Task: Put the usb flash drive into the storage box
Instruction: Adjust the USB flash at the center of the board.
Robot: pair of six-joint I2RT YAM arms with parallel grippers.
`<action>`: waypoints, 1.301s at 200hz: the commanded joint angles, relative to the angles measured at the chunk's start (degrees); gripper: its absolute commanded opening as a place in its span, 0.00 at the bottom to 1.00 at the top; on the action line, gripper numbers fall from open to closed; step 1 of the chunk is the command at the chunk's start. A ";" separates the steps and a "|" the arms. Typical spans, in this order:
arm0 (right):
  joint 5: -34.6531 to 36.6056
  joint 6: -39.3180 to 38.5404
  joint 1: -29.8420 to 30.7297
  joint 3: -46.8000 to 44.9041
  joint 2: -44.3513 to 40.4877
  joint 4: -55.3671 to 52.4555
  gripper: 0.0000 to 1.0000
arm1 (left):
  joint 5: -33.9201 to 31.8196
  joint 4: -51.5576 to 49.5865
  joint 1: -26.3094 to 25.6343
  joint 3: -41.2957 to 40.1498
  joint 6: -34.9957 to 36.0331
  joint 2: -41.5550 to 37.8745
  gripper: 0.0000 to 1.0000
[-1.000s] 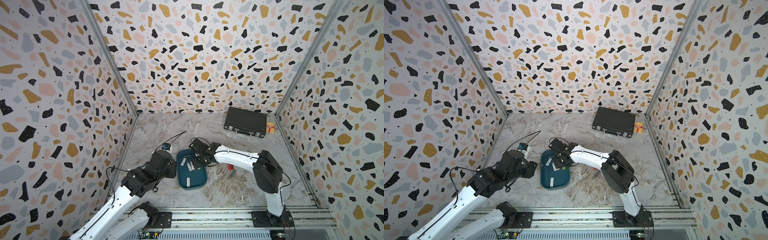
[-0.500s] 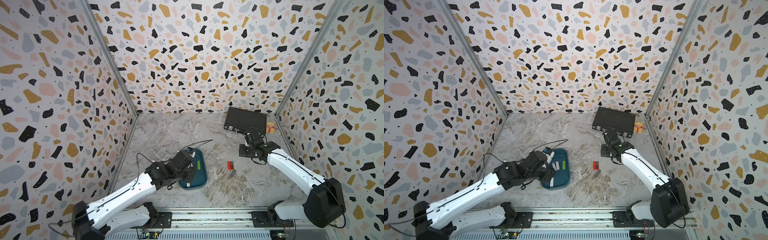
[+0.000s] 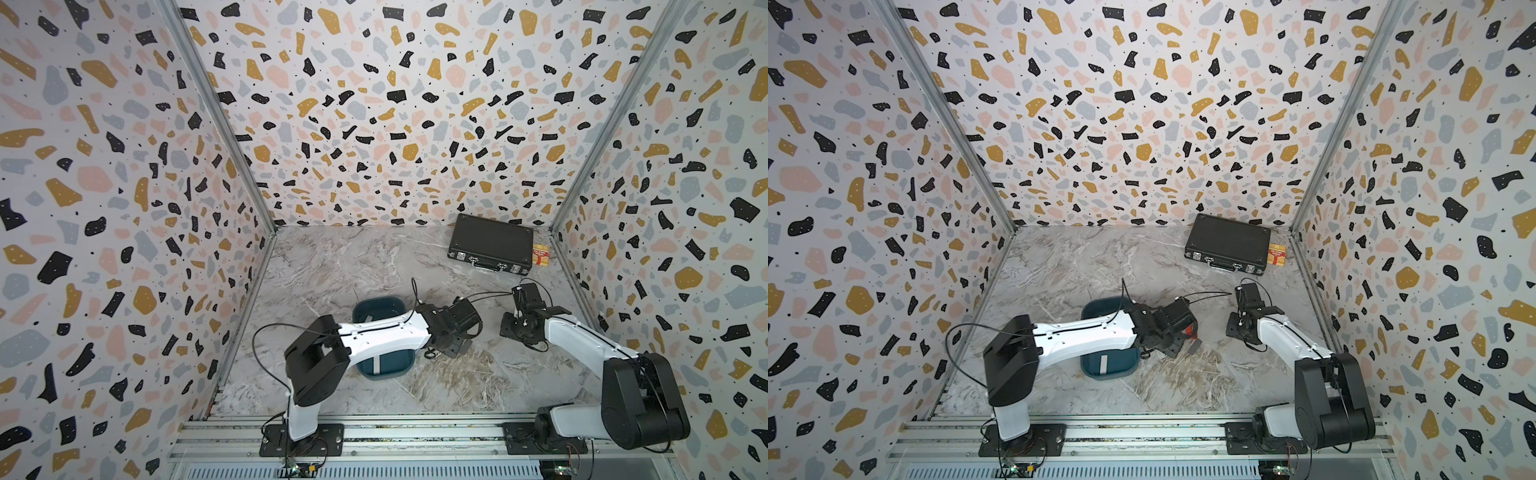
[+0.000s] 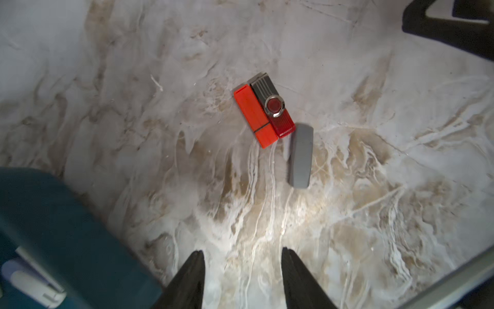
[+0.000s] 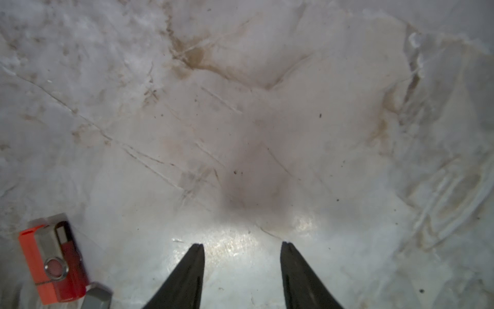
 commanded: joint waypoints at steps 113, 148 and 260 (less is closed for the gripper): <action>-2.73 2.47 -0.22 -6.22 -1.07 9.97 0.52 | -0.16 -0.83 3.41 15.57 -1.89 15.36 0.47; -2.91 2.52 -0.22 -6.60 -0.64 10.68 0.51 | -0.03 -1.12 3.81 17.46 -1.89 17.09 0.46; -3.35 2.32 -0.22 -6.06 0.74 10.72 0.52 | 0.35 -2.55 3.89 21.27 -1.09 21.05 0.46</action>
